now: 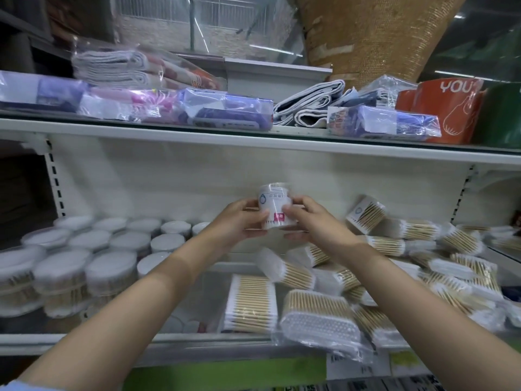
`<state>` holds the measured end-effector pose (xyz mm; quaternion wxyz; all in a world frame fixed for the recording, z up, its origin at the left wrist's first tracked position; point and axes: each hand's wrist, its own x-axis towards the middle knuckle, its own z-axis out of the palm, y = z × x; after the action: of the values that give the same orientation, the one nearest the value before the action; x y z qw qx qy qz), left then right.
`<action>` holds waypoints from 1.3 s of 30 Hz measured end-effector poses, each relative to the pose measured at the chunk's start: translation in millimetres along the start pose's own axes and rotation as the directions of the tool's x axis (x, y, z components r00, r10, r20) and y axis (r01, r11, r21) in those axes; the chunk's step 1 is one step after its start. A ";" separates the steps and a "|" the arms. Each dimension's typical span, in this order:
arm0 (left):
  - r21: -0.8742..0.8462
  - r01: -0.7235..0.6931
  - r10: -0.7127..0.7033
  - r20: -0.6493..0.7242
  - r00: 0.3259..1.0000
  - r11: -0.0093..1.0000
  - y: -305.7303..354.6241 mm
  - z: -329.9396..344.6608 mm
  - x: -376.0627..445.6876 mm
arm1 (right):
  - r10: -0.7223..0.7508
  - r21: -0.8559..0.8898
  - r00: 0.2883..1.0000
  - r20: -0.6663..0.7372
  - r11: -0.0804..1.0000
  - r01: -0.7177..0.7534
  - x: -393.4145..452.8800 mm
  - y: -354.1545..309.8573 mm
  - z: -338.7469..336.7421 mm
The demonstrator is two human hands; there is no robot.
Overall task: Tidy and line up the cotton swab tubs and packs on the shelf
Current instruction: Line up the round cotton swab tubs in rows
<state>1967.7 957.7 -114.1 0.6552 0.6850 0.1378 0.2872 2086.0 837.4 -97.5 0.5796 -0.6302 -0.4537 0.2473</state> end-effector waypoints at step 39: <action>0.685 -0.066 0.312 -0.242 0.919 0.726 13.9 -23.2 -38.5 | -0.024 0.142 1.000 -0.013 0.989 0.026 -4.2 -11.2 45.1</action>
<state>1921.1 953.6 -109.2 0.3009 0.8229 0.2701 0.3992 2043.0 855.7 -97.0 0.6286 -0.5828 -0.4395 0.2684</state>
